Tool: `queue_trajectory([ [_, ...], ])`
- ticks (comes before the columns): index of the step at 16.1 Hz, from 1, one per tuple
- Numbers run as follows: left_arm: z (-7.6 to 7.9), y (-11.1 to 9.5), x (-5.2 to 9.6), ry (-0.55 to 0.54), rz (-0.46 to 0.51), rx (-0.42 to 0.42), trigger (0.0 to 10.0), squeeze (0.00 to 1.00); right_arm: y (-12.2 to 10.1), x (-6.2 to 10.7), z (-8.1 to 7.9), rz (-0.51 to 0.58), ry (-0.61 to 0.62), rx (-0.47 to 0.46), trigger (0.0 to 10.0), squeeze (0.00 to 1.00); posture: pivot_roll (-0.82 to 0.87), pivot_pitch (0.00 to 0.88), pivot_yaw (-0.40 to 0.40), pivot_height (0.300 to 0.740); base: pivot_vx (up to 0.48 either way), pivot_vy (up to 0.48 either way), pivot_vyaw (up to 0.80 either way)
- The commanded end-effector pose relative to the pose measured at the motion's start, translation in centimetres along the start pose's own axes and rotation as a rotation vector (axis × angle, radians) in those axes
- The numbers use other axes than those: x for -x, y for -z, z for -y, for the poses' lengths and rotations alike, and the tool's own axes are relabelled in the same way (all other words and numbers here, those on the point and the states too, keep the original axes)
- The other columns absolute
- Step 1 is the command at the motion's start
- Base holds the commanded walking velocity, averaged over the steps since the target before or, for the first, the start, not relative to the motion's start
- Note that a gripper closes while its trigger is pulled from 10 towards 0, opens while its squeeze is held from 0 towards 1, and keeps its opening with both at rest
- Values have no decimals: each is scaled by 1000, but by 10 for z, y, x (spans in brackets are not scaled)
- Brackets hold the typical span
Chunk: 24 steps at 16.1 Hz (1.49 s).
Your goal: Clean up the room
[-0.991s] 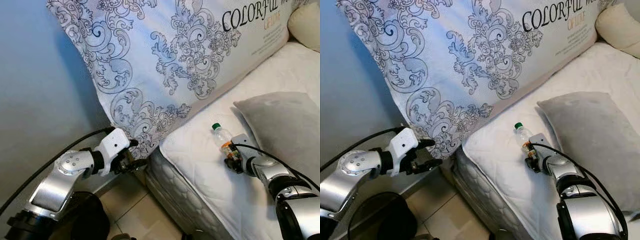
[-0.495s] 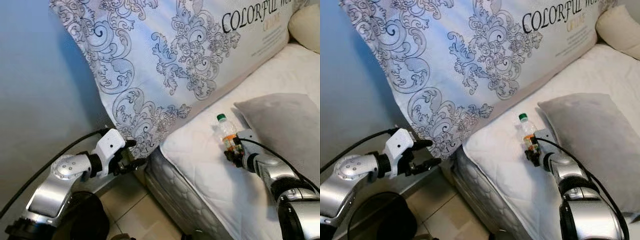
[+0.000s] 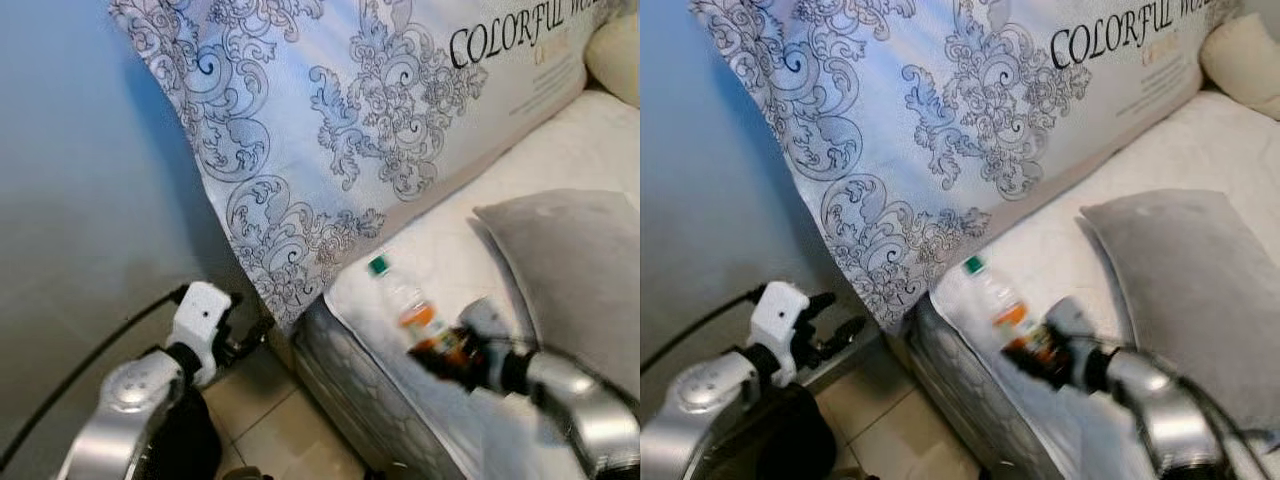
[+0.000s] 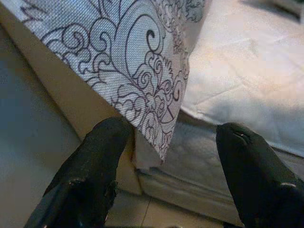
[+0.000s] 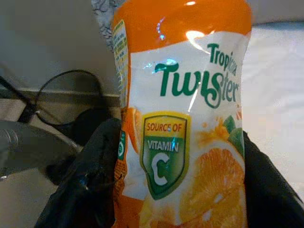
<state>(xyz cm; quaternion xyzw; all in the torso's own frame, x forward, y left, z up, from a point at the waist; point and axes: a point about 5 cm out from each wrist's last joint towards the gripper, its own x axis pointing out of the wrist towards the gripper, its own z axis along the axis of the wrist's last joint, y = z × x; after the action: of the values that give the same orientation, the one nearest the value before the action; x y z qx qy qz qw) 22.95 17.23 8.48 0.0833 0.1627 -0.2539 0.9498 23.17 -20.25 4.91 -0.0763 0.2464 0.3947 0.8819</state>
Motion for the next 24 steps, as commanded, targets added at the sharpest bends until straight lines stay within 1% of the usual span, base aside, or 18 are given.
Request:
queue_trajectory([
  [1,-1,3,0,-35,-16,-1,10000,0,-8,-1,3,7,71,68,10000,0,24,67,22,740,0,0,800],
  [2,-1,2,0,-48,-14,7,10000,0,-9,-4,3,8,127,98,10000,0,18,68,26,740,0,0,800],
  [3,-2,3,1,-52,-23,-10,10000,0,-8,-10,0,19,165,89,10000,0,16,68,26,740,0,0,800],
  [4,-2,3,1,-58,-31,-27,10000,0,-5,-19,-3,21,198,71,10000,0,16,68,26,740,0,0,800],
  [5,-3,2,1,-62,-31,-31,10000,0,5,-32,-5,4,204,61,10000,0,17,67,24,740,0,0,800],
  [7,-3,0,0,-96,-25,-71,10000,0,16,-47,-10,28,247,-54,10000,0,25,65,19,740,0,0,800],
  [9,-2,1,-1,-131,-36,-54,10000,0,27,-63,-16,34,272,-134,10000,0,29,60,18,740,0,0,800],
  [10,-3,0,0,-145,-29,-67,10000,0,31,-73,-21,34,306,-182,10000,0,27,57,22,740,0,0,800],
  [11,-4,0,0,-151,-27,-74,10000,0,34,-79,-24,24,312,-206,10000,0,27,57,23,740,0,0,800],
  [13,-5,1,2,-179,-30,-67,10000,0,46,-100,-43,-35,318,-259,10000,0,21,56,31,740,0,0,800],
  [14,-6,1,1,-189,-28,-69,10000,0,48,-107,-50,-53,337,-276,10000,0,23,58,31,740,0,0,800],
  [16,-6,0,2,-196,-30,-74,10000,0,47,-115,-59,-57,346,-291,10000,0,29,58,32,740,0,0,800],
  [17,-7,0,2,-200,-33,-80,10000,0,46,-122,-71,-62,334,-295,10000,0,30,58,31,740,0,0,800],
  [18,-7,-1,2,-199,-34,-88,10000,0,45,-129,-81,-69,326,-301,10000,0,30,57,31,740,0,0,800],
  [19,-7,-1,1,-200,-34,-90,10000,0,41,-138,-97,-84,317,-304,10000,0,32,55,30,740,0,0,800],
  [20,-7,-1,1,-200,-34,-92,10000,0,38,-144,-107,-89,307,-294,10000,0,30,55,31,740,0,0,800],
  [22,-7,-3,0,-198,-33,-99,10000,0,24,-162,-139,-108,296,-266,10000,0,25,55,33,740,0,0,800],
  [24,-8,-4,-1,-200,-32,-101,10000,0,13,-170,-152,-111,313,-296,10000,0,25,56,33,740,0,0,800],
])
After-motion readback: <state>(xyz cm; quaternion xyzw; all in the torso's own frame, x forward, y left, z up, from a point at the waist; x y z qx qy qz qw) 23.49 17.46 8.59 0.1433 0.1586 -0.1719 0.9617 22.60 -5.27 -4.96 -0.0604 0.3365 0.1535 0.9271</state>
